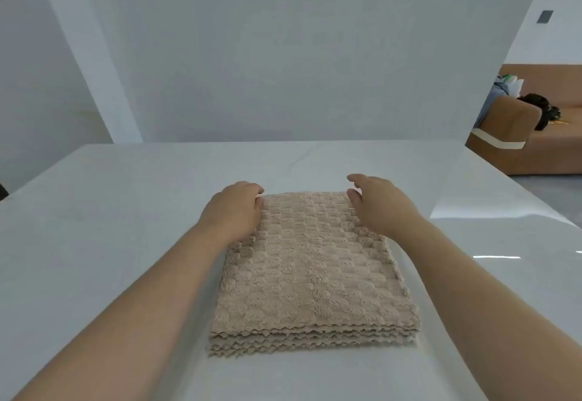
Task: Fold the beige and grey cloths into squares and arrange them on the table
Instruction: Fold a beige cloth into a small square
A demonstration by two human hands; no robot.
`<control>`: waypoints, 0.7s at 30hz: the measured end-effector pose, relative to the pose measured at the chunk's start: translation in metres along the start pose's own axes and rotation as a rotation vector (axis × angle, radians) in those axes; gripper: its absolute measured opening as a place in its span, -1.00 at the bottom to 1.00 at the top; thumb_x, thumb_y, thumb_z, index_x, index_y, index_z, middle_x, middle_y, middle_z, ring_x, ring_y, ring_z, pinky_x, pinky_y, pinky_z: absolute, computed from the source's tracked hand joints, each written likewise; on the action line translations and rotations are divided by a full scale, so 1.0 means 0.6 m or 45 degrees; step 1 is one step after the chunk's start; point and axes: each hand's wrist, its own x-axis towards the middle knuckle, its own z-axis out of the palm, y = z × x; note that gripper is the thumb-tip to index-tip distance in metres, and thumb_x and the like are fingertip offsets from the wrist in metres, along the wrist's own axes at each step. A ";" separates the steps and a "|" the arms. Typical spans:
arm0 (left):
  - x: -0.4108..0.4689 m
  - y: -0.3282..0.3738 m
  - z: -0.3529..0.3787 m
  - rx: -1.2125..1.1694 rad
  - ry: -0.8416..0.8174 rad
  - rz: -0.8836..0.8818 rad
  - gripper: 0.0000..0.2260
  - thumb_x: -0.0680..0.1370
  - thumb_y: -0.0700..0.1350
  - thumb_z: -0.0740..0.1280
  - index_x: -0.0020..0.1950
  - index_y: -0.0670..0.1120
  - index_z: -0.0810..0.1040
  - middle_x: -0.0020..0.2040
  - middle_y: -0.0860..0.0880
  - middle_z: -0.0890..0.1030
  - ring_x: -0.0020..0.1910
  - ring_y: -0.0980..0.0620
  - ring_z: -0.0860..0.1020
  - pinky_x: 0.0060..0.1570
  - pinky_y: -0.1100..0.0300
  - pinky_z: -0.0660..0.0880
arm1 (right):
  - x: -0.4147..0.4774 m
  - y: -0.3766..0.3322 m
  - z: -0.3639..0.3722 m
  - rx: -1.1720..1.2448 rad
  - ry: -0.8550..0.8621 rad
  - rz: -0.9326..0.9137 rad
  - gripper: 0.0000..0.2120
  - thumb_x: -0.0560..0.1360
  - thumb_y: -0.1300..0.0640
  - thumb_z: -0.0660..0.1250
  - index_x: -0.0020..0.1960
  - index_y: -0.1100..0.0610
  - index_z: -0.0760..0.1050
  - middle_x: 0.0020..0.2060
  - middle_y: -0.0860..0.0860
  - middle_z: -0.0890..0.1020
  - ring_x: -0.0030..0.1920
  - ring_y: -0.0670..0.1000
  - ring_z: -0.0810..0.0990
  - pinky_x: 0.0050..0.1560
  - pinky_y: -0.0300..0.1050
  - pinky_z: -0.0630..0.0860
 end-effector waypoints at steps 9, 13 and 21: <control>0.043 -0.009 0.022 0.044 -0.184 0.041 -0.71 0.70 -0.07 0.12 0.15 -0.14 0.60 0.14 -0.06 0.63 0.17 -0.09 0.56 0.14 -0.04 0.50 | 0.044 0.033 0.016 0.018 -0.272 0.032 -0.61 0.70 0.07 0.05 0.50 0.04 0.36 0.34 0.04 0.55 0.06 0.11 0.67 0.16 0.06 0.58; 0.061 -0.017 0.027 0.041 -0.241 0.005 -0.70 0.71 -0.07 0.11 0.29 -0.10 0.57 0.28 -0.07 0.61 0.27 -0.10 0.53 0.23 0.02 0.47 | 0.052 0.047 0.023 0.036 -0.287 0.068 -0.57 0.71 0.07 0.04 0.56 0.10 0.30 0.44 0.09 0.47 0.39 0.15 0.47 0.36 0.04 0.42; 0.063 -0.029 0.037 0.112 -0.172 -0.049 -0.74 0.68 -0.03 0.17 0.16 -0.03 0.63 0.09 0.01 0.67 0.06 -0.03 0.59 0.07 0.00 0.56 | 0.058 0.055 0.033 -0.039 -0.174 0.050 -0.71 0.63 0.09 0.13 -0.26 0.09 0.37 -0.28 -0.01 0.52 -0.16 0.14 0.54 -0.12 0.02 0.52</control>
